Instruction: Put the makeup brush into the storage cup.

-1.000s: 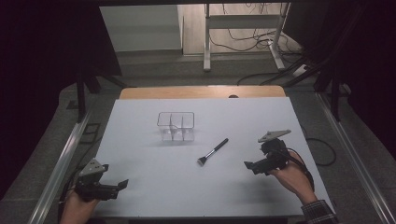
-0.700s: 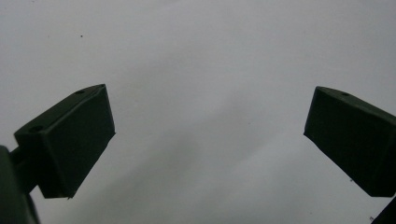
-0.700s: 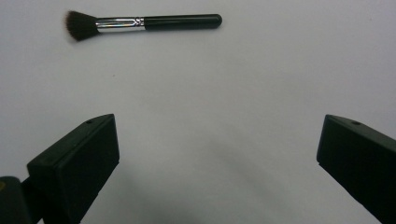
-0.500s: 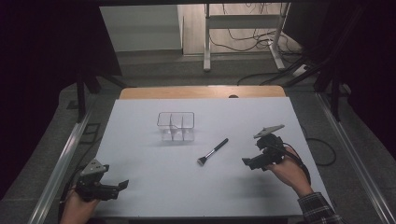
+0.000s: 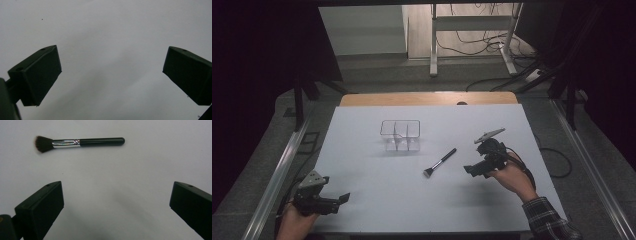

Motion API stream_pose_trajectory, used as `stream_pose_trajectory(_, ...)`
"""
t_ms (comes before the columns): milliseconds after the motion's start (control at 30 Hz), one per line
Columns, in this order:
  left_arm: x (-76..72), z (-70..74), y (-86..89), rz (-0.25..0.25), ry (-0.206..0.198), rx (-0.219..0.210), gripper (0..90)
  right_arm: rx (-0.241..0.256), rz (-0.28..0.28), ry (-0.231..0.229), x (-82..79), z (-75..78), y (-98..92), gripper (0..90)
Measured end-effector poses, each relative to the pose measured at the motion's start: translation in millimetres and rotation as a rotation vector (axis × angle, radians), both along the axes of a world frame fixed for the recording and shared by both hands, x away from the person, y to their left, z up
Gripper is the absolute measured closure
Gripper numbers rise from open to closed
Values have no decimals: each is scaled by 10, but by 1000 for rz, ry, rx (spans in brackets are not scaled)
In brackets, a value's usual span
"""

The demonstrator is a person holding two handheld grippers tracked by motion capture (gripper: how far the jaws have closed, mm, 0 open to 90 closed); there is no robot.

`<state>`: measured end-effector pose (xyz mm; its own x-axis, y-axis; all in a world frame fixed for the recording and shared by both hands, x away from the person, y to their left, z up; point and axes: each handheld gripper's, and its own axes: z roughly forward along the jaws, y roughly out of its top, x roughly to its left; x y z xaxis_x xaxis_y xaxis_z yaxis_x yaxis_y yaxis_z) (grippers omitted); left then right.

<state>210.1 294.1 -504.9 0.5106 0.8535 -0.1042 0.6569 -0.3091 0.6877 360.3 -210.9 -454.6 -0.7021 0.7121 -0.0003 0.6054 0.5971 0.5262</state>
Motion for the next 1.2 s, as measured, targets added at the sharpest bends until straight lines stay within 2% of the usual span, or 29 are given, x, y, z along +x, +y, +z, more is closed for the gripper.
stream_pose_trajectory(333, 2, -2, -2, -2, 1, 0, 22, -22, 34, 29, 118, -55, 133, 0)
stream_pose_trajectory(800, 3, -4, 0, -3, 3, -2, 22, -68, 79, 42, 250, -80, 350, 0)
stream_pose_trajectory(1200, 5, -6, 0, -4, 4, -3, 22, -70, 117, 72, 359, -83, 518, 0)
